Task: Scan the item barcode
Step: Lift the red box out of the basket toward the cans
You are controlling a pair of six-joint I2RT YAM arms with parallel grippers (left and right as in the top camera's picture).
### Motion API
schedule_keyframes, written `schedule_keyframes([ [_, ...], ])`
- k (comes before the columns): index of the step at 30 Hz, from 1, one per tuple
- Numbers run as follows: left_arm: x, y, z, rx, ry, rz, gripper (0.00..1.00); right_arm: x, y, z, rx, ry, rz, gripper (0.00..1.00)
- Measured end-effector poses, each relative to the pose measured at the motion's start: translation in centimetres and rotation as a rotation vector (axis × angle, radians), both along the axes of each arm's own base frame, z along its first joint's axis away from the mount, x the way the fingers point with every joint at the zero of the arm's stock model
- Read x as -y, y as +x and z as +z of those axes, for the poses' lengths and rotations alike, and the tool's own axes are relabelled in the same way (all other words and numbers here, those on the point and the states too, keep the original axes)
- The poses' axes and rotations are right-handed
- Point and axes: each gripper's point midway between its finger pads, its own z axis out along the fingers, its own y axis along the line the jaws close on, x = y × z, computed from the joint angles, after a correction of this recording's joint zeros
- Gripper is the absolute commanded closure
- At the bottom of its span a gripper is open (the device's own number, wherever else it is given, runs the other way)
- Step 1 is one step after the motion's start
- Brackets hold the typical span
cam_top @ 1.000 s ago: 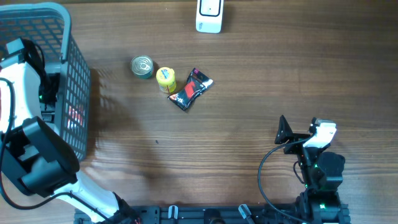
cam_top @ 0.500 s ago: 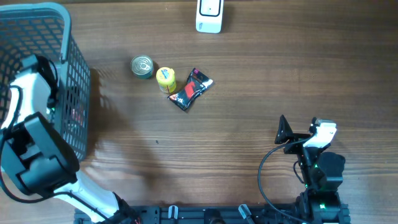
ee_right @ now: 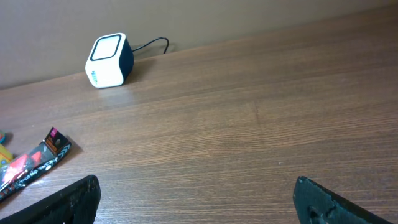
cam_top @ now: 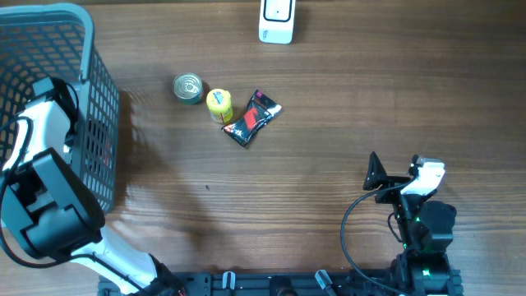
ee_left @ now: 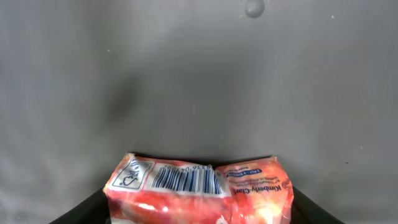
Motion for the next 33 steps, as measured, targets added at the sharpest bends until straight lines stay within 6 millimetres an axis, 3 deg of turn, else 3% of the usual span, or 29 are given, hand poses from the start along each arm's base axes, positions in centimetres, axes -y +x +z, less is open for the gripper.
schedule_keyframes([
  [7,0.1,0.0,0.0,0.002,-0.006,-0.001,0.37,0.0,0.0,0.0,0.000,0.000,0.000,0.00],
  [10,0.4,0.1,0.0,0.007,-0.023,-0.004,0.49,0.0,0.0,0.0,0.000,0.000,0.000,0.00],
  [15,0.5,0.4,0.4,0.024,-0.042,-0.017,0.42,0.0,0.0,0.0,0.000,0.000,0.000,0.00],
  [20,0.6,0.8,2.0,0.073,-0.034,-0.024,0.43,0.0,0.0,0.0,0.000,0.000,0.000,0.00],
  [27,0.6,1.7,8.4,0.252,0.037,-0.033,0.42,0.0,0.0,0.0,0.000,0.000,0.000,0.00],
  [33,0.6,1.7,17.3,0.478,0.158,-0.053,0.42,0.0,0.0,0.0,0.000,0.000,0.000,0.00],
])
